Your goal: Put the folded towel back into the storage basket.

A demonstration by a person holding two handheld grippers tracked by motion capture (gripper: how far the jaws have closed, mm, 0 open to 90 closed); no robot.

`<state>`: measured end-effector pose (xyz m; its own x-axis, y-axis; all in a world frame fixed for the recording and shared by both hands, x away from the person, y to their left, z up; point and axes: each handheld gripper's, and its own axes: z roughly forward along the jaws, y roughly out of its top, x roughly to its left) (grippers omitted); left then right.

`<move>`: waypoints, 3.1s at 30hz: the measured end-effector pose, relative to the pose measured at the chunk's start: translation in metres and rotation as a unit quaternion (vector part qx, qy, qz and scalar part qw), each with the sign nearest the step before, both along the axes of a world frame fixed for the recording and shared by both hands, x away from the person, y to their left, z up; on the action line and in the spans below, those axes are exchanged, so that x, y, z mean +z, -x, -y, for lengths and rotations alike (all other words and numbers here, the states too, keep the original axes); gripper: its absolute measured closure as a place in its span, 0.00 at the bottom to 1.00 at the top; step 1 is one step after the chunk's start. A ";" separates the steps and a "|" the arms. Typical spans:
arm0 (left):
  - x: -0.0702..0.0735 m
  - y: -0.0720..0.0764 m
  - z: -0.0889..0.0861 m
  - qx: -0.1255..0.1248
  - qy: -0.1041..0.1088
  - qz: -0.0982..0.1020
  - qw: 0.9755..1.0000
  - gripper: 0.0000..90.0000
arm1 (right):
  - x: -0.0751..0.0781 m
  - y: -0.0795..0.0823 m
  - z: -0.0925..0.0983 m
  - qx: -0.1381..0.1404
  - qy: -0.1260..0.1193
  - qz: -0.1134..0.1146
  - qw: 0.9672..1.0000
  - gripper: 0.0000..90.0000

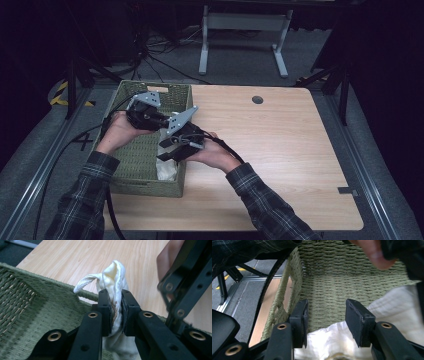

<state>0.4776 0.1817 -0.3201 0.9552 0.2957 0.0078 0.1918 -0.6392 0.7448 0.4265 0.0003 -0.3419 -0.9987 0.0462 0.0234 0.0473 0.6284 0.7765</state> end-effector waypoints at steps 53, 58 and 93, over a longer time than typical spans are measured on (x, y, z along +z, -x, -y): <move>0.008 0.006 0.078 0.144 0.060 -0.020 0.988 0.35 | -0.015 -0.005 0.244 -0.146 0.010 0.001 0.989 0.39; 0.002 0.024 0.103 0.134 0.051 -0.021 0.989 0.34 | -0.022 0.000 0.267 -0.155 0.013 0.002 0.988 0.37; -0.108 0.094 0.198 0.097 0.010 -0.032 0.995 0.24 | -0.103 0.050 0.356 -0.262 0.051 0.003 0.964 0.22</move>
